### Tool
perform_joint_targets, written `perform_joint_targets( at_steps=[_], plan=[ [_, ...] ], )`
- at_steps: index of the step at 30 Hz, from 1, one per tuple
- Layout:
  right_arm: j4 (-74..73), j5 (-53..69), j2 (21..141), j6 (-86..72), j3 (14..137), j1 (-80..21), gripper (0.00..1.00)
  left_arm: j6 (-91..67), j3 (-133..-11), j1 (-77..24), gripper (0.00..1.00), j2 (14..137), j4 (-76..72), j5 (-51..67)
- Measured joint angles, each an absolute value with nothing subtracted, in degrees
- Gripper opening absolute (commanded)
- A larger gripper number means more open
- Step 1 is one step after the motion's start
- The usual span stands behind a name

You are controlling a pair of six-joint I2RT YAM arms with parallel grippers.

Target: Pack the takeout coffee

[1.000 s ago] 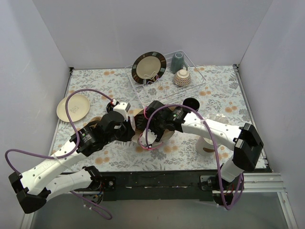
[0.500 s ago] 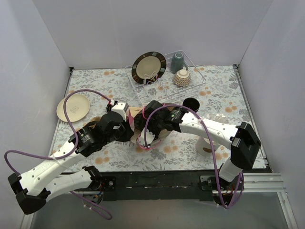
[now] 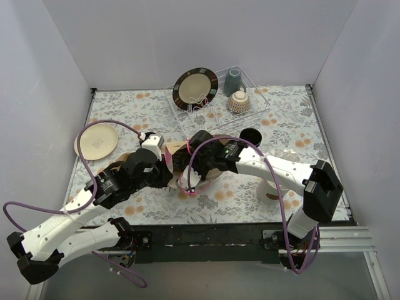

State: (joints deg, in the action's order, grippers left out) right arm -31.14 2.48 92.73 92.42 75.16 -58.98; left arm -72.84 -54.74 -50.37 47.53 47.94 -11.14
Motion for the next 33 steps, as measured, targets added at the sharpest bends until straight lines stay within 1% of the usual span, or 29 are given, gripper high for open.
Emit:
perform_joint_targets(
  at_steps=[7,14,17,18,21,25,26,29,33],
  plan=[
    [-29.7,3.7,91.4,89.1,74.7,-58.9,0.27,-73.5,-54.5,-50.4,0.00,46.3,48.0,-11.0],
    [-26.0,3.4,88.5,83.3,71.4,-58.8,0.29,-75.0,-53.6,-50.5,0.00,45.4,47.9,-10.7],
    [-24.5,3.8,86.4,78.3,70.0,-58.7,0.38,-76.1,-52.8,-50.5,0.00,44.7,47.6,-10.8],
    [-23.8,3.9,85.7,75.9,69.6,-58.7,0.46,-76.5,-52.7,-50.5,0.00,44.6,47.5,-11.0],
    [-22.7,4.5,83.2,67.4,69.5,-58.7,0.58,-77.8,-52.6,-50.5,0.00,44.4,47.3,-11.9],
    [-25.1,5.9,79.5,56.7,69.5,-58.8,0.64,-79.3,-52.7,-50.5,0.00,44.7,44.6,-12.7],
    [-26.5,6.5,78.6,54.0,69.5,-58.9,0.67,-79.6,-53.0,-50.5,0.00,44.9,44.1,-12.7],
    [-29.2,7.7,76.3,48.2,69.4,-59.1,0.71,-80.2,-54.2,-50.5,0.00,46.5,42.9,-12.7],
    [-31.1,8.2,71.7,46.1,66.7,-59.5,0.73,-80.4,-55.4,-50.7,0.00,48.7,41.0,-12.2]
  ],
)
